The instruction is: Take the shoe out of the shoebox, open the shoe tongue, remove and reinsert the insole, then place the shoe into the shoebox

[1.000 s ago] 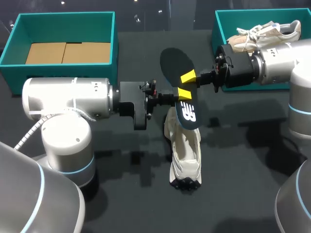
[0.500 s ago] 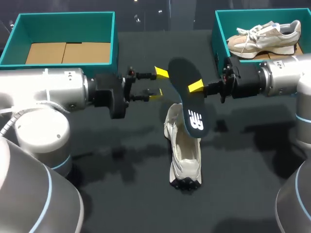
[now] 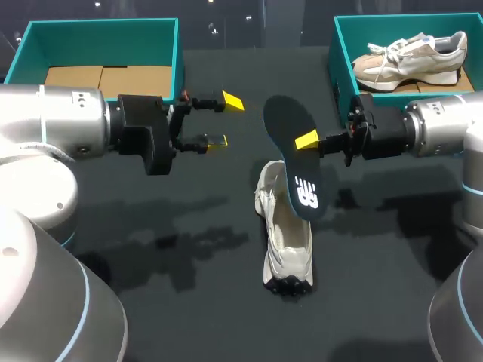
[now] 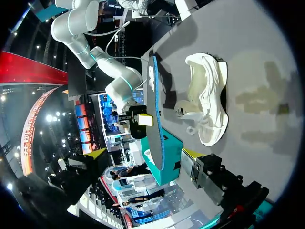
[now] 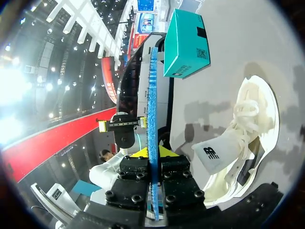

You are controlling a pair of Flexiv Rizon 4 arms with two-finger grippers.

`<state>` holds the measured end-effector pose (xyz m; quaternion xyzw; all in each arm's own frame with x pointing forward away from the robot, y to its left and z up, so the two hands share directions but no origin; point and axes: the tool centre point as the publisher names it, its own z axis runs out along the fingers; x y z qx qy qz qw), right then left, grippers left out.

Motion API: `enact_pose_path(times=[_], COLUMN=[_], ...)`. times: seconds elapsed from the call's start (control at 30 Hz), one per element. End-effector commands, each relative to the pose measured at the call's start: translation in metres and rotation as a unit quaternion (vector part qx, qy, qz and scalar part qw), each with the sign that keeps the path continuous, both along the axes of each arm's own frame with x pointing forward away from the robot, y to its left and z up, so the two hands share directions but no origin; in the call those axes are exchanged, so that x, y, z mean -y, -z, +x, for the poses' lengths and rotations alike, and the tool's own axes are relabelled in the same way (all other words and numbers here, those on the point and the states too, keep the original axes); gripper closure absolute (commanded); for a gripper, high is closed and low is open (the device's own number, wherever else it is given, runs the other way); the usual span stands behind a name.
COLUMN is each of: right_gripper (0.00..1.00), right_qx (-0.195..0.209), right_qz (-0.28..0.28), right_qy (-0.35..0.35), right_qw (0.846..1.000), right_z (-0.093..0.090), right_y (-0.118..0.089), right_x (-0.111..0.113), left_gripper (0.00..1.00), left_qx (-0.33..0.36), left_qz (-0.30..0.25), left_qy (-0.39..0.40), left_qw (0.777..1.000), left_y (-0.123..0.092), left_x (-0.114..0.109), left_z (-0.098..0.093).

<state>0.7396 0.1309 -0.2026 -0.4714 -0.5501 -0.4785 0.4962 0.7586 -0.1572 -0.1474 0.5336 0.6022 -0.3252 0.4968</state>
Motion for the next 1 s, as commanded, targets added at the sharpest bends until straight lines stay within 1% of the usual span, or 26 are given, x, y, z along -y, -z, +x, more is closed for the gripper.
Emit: enact_pose_path(times=[0.03, 0.13, 0.2, 0.23, 0.27, 0.6, 0.63, 0.67, 0.7, 0.77, 0.87, 0.9, 0.97, 1.0], right_gripper=[1.00, 1.00, 1.00, 1.00, 1.00, 1.00, 1.00, 1.00, 1.00, 1.00, 1.00, 1.00, 1.00, 1.00], right_qx=[0.000, 0.000, 0.000, 0.000, 0.000, 0.000, 0.000, 0.000, 0.000, 0.000, 0.000, 0.000, 0.000, 0.000], right_qz=[-0.001, -0.001, -0.001, -0.001, -0.001, -0.001, -0.001, -0.001, -0.001, -0.001, -0.001, -0.001, -0.001, -0.001], right_qy=[0.001, 0.001, 0.001, 0.001, 0.001, 0.001, 0.001, 0.001, 0.001, 0.001, 0.001, 0.001, 0.001, 0.001], right_qw=[1.000, 1.000, 1.000, 1.000, 1.000, 1.000, 1.000, 1.000, 1.000, 1.000, 1.000, 1.000, 1.000, 1.000], right_z=[-0.001, -0.001, -0.001, -0.001, -0.001, -0.001, -0.001, -0.001, -0.001, -0.001, -0.001, -0.001, -0.001, -0.001], right_y=[0.000, 0.000, 0.000, 0.000, 0.000, 0.000, 0.000, 0.000, 0.000, 0.000, 0.000, 0.000, 0.000, 0.000], right_x=[-0.001, -0.001, -0.001, -0.001, -0.001, -0.001, -0.001, -0.001, -0.001, -0.001, -0.001, -0.001, -0.001, -0.001], left_gripper=[0.00, 0.00, 0.00, 0.00, 0.00, 0.00, 0.00, 0.00, 0.00, 0.00, 0.00, 0.00, 0.00, 0.00], left_qx=[-0.060, -0.085, -0.118, -0.106, -0.072, -0.072, -0.091, -0.110, -0.113, -0.130, -0.151, -0.145, -0.156, -0.155], left_qz=[0.134, 0.209, 0.255, 0.266, 0.278, 0.278, 0.275, 0.290, 0.295, 0.350, 0.413, 0.420, 0.447, 0.450], left_qy=[0.009, 0.008, 0.015, 0.010, -0.007, -0.007, 0.002, 0.003, 0.023, 0.033, 0.048, 0.038, 0.043, 0.046], left_qw=[0.989, 0.974, 0.960, 0.958, 0.958, 0.958, 0.957, 0.951, 0.949, 0.927, 0.897, 0.895, 0.880, 0.878], left_y=[-0.020, -0.028, -0.033, -0.038, -0.044, -0.044, -0.049, -0.054, -0.059, -0.067, -0.073, -0.074, -0.077, -0.078], left_x=[0.008, 0.010, 0.011, 0.011, 0.009, 0.009, 0.012, 0.016, 0.019, 0.028, 0.041, 0.043, 0.048, 0.050], left_z=[0.033, 0.044, 0.052, 0.055, 0.055, 0.055, 0.059, 0.063, 0.066, 0.071, 0.076, 0.075, 0.075, 0.075])
